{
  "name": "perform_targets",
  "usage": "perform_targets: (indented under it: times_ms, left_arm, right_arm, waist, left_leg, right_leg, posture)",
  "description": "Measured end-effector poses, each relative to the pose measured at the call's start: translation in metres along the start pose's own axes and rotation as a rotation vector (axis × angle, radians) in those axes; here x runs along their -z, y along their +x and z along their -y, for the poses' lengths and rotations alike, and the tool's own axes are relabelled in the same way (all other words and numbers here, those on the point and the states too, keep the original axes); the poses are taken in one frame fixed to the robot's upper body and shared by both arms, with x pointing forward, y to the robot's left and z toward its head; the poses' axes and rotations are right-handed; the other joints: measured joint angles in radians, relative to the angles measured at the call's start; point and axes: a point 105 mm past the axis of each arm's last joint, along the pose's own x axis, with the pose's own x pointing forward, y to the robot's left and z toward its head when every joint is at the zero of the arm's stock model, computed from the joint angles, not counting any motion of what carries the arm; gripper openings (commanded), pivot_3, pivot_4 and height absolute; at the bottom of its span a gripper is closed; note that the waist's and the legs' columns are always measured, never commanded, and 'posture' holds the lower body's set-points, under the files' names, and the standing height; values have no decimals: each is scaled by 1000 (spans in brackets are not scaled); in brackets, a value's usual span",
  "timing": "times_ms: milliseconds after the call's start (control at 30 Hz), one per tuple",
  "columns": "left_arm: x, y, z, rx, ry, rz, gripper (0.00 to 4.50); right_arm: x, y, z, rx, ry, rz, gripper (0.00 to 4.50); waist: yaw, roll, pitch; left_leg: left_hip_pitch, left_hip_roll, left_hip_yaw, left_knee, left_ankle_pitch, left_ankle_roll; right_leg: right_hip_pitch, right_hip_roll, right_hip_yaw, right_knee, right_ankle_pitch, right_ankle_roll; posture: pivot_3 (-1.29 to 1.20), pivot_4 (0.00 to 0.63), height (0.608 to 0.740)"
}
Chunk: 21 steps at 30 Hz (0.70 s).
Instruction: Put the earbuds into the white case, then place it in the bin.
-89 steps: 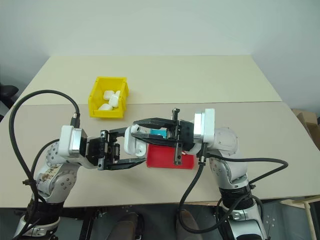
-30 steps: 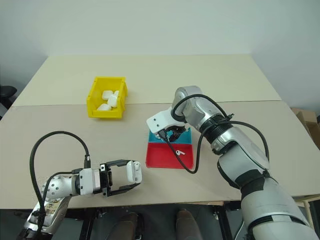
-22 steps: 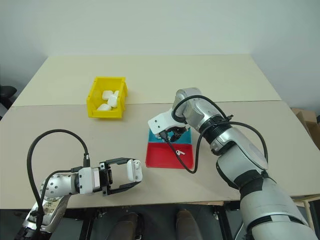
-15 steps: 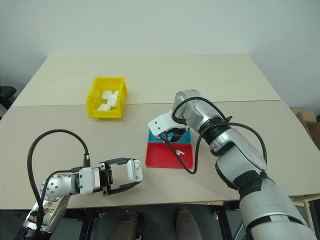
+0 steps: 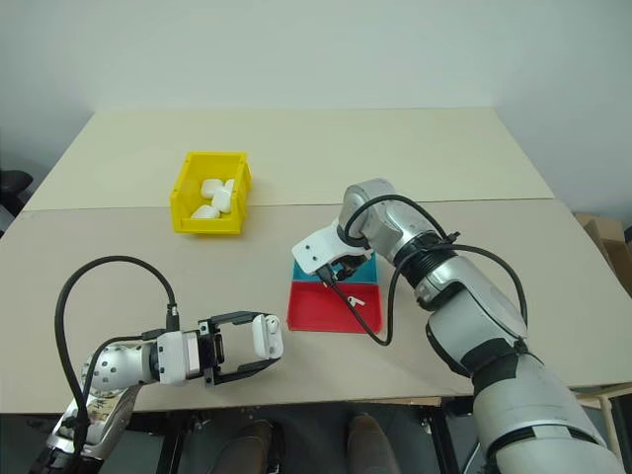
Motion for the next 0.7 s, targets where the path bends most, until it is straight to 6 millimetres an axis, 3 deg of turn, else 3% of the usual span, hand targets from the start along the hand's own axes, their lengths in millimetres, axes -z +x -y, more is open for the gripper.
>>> perform_targets:
  times_ms: [33,133,633,700]
  left_arm:
    - [0,0,0,0,-1,-1,2763]
    - [1,0,0,-1,-1,-1,2763]
    - [4,-1,0,4,5,-16,2763]
    - [3,-1,0,4,15,-11,2763]
  right_arm:
    - [0,0,0,-1,-1,1,2585]
    - [1,0,-2,-7,-3,3,2044]
    - [0,0,-4,-4,-42,6,2044]
    - [0,0,-4,-4,-43,7,1682]
  waist:
    - [0,0,0]
    - [0,0,0]
    - [0,0,0]
    - [0,0,0]
  left_leg:
    - [0,0,0,0,0,0]
    - [0,0,0,0,0,0]
    - [0,0,0,0,0,0]
    - [0,0,0,0,0,0]
  right_leg:
    - [0,0,0,0,0,0]
    - [0,0,0,0,0,0]
    - [0,0,0,0,0,0]
    - [0,0,0,0,0,0]
  posture:
    - [0,150,740]
    - [0,150,740]
    - [0,150,740]
    - [0,150,740]
